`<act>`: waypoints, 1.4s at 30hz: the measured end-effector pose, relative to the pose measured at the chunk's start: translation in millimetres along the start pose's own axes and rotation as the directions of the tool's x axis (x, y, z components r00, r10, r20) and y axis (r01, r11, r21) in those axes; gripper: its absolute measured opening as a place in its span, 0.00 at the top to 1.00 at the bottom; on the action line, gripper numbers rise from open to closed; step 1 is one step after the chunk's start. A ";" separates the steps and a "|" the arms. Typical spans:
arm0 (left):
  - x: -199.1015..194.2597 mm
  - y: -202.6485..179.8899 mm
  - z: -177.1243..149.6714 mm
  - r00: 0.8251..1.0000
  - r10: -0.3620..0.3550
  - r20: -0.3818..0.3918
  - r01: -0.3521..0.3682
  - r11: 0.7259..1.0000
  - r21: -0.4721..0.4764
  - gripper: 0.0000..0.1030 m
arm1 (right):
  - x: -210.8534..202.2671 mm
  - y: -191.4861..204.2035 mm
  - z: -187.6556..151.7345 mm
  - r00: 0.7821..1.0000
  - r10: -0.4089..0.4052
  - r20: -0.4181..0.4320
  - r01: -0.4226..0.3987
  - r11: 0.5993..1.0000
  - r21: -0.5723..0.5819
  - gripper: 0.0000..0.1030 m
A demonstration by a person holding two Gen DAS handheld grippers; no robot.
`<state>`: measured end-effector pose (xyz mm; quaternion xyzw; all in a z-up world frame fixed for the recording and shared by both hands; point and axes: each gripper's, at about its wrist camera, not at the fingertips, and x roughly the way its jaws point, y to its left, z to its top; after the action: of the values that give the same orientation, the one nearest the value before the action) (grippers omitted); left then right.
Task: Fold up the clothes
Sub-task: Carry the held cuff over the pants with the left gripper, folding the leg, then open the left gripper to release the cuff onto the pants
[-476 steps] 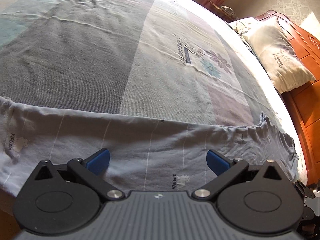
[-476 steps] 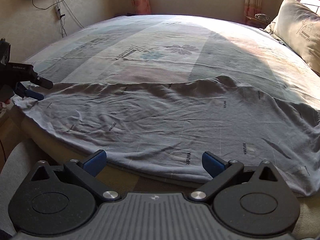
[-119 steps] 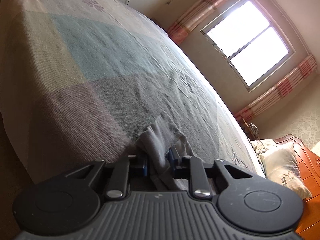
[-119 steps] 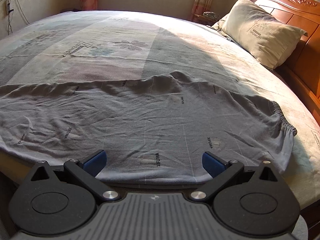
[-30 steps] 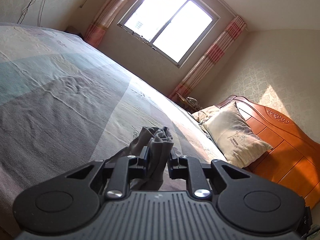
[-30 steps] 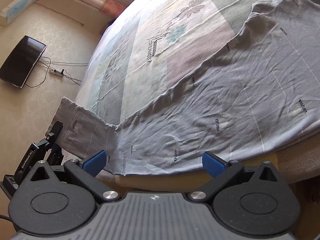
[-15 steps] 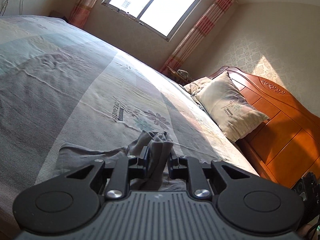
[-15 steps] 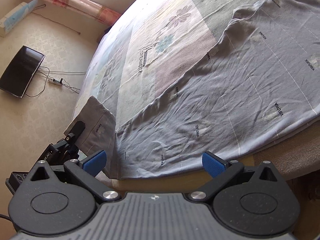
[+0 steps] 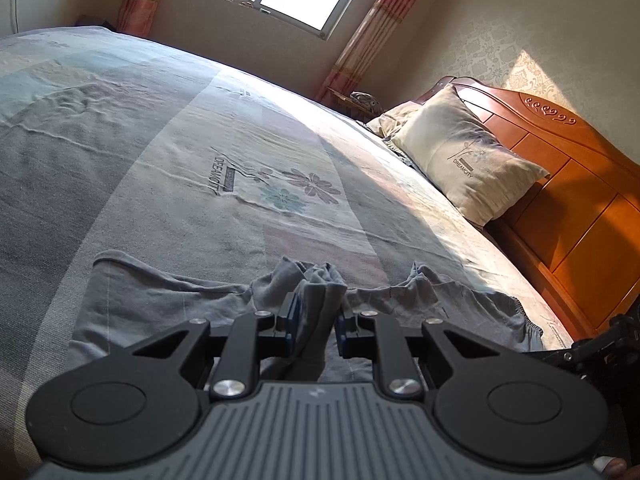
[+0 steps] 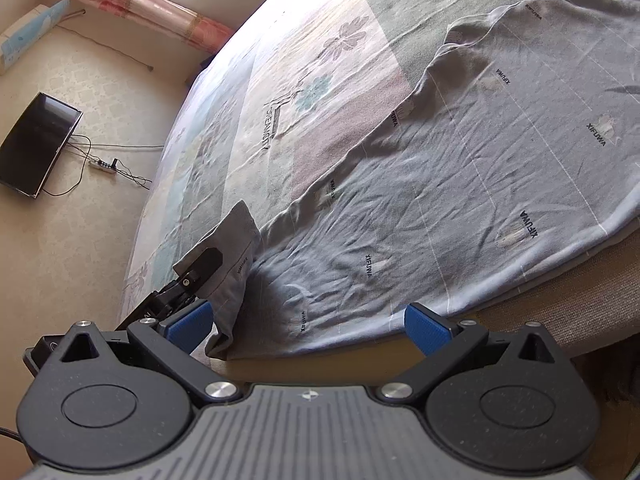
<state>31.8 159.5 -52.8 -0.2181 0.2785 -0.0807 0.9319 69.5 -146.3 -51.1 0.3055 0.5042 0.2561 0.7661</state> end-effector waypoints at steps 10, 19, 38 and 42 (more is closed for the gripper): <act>5.6 0.3 -3.0 0.997 -0.066 -0.045 0.065 0.997 -0.031 0.67 | -2.7 -4.7 1.1 1.000 -0.009 -0.002 0.009 1.000 0.009 0.00; -29.9 11.7 30.4 0.998 -0.012 0.065 0.009 0.999 0.041 0.48 | -1.8 2.3 0.8 1.000 -0.018 -0.001 0.018 0.999 -0.026 0.00; -31.8 111.3 38.6 0.999 -0.039 -0.005 0.037 0.978 -0.204 0.42 | 127.3 99.4 -10.7 0.978 0.021 -0.208 -0.146 0.783 -0.605 0.00; 4.9 115.4 35.7 0.995 -0.066 -0.075 0.049 0.978 -0.201 0.41 | 125.4 85.5 -18.8 0.981 0.014 -0.195 -0.127 0.808 -0.576 0.00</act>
<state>59.0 274.0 -80.5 -0.3148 0.3164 -0.0881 0.8905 90.0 3.8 -72.0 0.0486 0.4566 0.4541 0.7635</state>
